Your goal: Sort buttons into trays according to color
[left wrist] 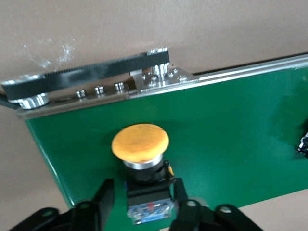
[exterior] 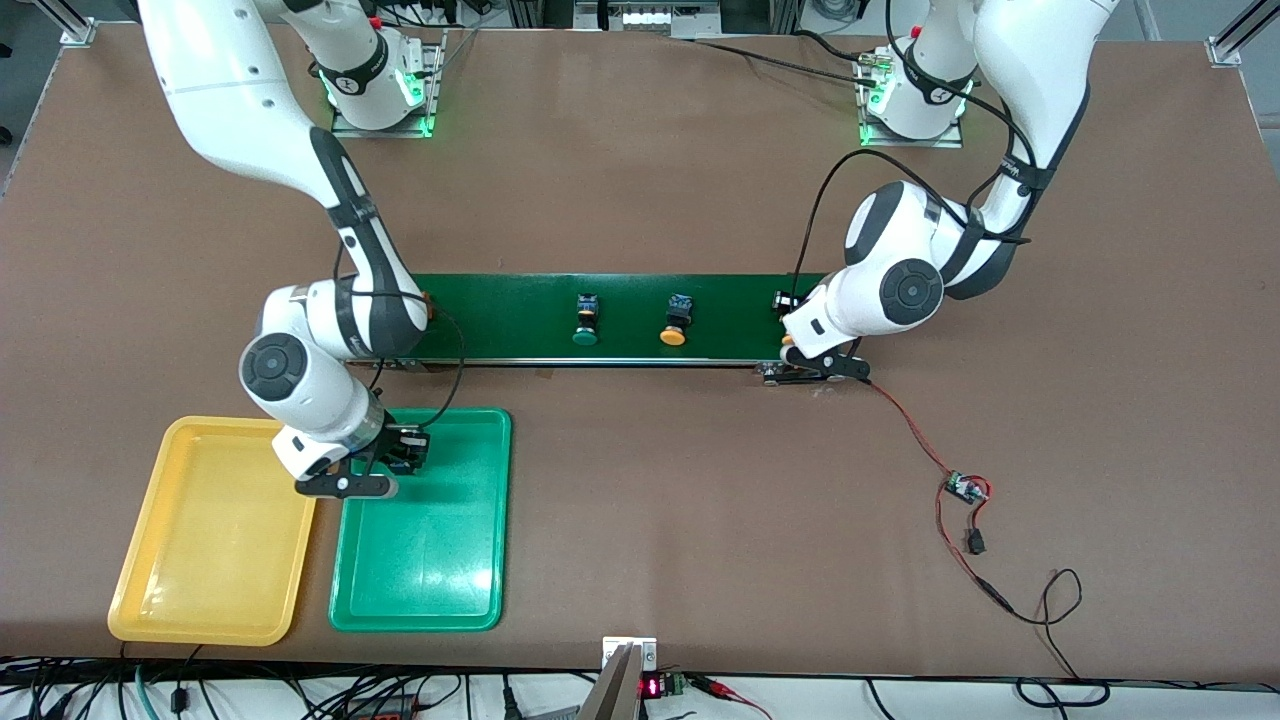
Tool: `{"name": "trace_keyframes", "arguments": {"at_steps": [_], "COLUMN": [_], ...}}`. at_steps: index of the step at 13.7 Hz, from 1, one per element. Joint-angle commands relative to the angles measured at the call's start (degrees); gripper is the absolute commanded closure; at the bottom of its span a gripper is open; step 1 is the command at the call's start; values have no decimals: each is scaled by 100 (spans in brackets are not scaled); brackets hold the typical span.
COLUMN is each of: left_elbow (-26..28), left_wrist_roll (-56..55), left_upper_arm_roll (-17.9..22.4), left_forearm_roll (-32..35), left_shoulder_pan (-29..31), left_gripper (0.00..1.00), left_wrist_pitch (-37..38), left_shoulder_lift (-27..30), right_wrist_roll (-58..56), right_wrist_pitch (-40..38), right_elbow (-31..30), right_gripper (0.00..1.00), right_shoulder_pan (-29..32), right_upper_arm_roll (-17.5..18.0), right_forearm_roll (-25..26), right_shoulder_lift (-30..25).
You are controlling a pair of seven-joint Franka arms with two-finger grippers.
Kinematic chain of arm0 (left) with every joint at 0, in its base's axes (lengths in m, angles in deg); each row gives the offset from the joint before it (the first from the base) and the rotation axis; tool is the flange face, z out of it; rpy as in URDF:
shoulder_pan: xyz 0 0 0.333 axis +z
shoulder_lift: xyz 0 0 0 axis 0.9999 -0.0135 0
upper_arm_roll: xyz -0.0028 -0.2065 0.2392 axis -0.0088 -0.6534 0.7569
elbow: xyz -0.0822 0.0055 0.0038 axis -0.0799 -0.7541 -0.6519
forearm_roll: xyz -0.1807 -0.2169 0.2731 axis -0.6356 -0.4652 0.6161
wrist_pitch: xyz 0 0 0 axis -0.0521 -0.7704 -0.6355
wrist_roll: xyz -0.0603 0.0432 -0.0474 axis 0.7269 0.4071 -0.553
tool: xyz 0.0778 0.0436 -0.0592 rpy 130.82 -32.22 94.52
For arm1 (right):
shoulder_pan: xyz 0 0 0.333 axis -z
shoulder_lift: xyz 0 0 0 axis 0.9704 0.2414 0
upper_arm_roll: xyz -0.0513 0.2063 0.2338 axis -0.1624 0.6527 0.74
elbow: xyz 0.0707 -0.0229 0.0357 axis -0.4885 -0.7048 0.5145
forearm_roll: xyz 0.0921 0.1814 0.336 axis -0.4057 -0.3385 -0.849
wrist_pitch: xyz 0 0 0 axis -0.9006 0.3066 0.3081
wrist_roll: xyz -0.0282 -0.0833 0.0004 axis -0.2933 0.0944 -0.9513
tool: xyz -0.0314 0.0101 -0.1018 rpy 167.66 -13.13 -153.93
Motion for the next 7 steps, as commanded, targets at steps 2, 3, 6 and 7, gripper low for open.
{"name": "trace_keyframes", "arguments": {"at_steps": [2, 3, 6, 7], "left_elbow": [-97, -106, -97, -36], "left_wrist_roll": [-20, -11, 16, 24], "left_upper_arm_roll": [61, 148, 500, 649], "left_forearm_roll": [-54, 112, 1245, 1343], "left_shoulder_pan": [200, 253, 314, 323], "left_gripper": [0, 0, 0, 0], "left_wrist_pitch": [535, 852, 1371, 1513], "left_shoulder_lift": [740, 969, 1576, 1777], "right_wrist_roll": [-977, -1033, -998, -876], "right_wrist_pitch": [241, 223, -301, -583], "right_elbow": [271, 271, 271, 271], "right_gripper": [53, 1, 0, 0], "right_shoulder_pan": [-9, -1, 17, -35], "right_upper_arm_roll": [-144, -145, -145, -145], "right_forearm_roll": [16, -19, -80, -150], "right_shoulder_lift": [363, 328, -188, -373]}}
